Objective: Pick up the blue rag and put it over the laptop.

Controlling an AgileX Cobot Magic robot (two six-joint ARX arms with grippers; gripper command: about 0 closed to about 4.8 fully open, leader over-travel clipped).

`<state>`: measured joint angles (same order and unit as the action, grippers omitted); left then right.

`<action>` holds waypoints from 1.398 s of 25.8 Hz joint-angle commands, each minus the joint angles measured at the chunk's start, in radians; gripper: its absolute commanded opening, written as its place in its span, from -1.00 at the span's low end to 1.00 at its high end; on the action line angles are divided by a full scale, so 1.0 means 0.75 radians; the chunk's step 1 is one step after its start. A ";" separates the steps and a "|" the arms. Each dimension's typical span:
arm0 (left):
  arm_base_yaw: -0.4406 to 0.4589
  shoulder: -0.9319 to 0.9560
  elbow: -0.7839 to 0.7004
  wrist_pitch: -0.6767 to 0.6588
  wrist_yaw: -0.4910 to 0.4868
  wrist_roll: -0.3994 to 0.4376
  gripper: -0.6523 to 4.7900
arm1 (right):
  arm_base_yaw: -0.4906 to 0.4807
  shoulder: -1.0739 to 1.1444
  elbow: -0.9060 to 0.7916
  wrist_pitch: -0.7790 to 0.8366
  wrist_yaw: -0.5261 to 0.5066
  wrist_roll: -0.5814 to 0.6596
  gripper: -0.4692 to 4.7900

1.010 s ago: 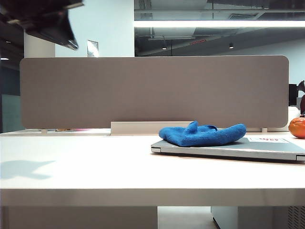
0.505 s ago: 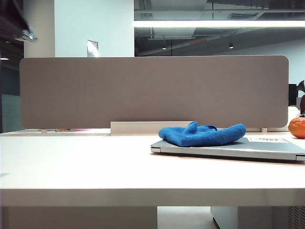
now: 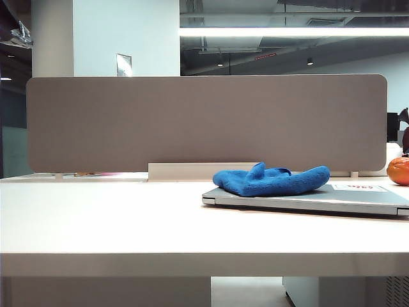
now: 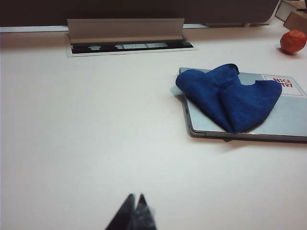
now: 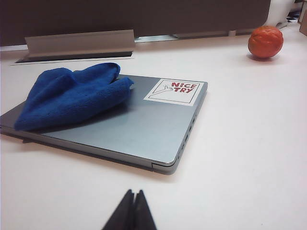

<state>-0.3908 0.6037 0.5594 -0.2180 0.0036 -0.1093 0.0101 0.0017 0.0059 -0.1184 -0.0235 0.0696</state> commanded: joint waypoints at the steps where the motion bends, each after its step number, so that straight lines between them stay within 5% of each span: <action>1: -0.001 -0.002 0.000 0.013 -0.014 0.080 -0.78 | 0.001 -0.003 -0.007 0.023 0.004 -0.004 -0.84; 5: 0.022 -0.006 -0.011 0.014 -0.104 0.159 -0.78 | 0.001 -0.003 -0.007 0.022 0.004 -0.004 -0.84; 20: 0.457 -0.400 -0.469 0.407 -0.020 0.144 -0.78 | 0.001 -0.003 -0.007 0.023 0.004 -0.004 -0.84; 36: 0.517 -0.757 -0.735 0.455 -0.035 0.137 -0.78 | 0.001 -0.003 -0.007 0.023 0.004 -0.004 -0.84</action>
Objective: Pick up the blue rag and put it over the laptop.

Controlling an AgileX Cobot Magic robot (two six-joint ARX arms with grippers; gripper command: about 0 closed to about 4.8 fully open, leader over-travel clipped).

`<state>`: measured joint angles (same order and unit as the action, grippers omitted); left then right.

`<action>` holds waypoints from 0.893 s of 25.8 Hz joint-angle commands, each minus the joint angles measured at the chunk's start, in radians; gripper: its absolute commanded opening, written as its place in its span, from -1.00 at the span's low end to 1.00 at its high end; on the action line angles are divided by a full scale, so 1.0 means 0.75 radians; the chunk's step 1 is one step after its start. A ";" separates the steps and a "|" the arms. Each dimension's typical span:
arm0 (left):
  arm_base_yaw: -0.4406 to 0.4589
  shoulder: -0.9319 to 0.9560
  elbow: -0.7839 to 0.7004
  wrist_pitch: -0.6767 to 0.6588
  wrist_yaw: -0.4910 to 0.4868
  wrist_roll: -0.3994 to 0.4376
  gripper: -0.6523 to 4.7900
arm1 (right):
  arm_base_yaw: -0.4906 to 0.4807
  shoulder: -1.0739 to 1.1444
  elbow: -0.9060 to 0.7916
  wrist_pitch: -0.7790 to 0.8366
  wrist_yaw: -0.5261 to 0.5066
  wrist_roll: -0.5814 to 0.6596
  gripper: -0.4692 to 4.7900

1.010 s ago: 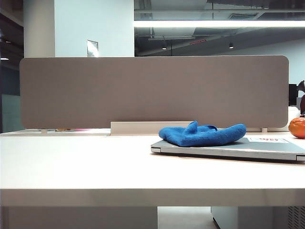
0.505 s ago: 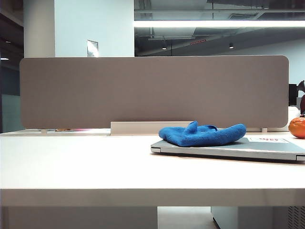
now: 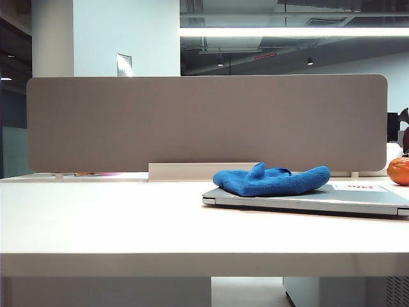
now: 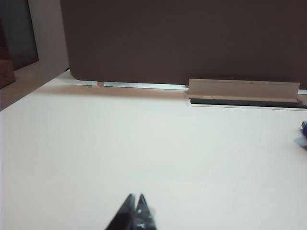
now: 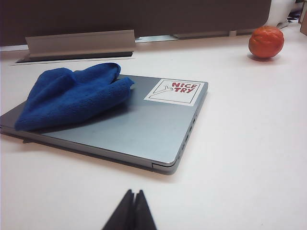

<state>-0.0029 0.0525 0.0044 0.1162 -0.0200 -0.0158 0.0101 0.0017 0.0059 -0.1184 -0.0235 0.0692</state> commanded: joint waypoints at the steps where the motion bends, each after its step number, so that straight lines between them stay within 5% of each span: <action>1: 0.000 -0.038 0.005 0.002 -0.004 0.021 -0.78 | 0.001 -0.003 -0.007 0.022 0.004 -0.004 -0.84; 23: -0.003 -0.065 0.005 -0.067 -0.003 0.021 -0.78 | 0.001 -0.003 -0.007 0.022 0.004 -0.003 -0.84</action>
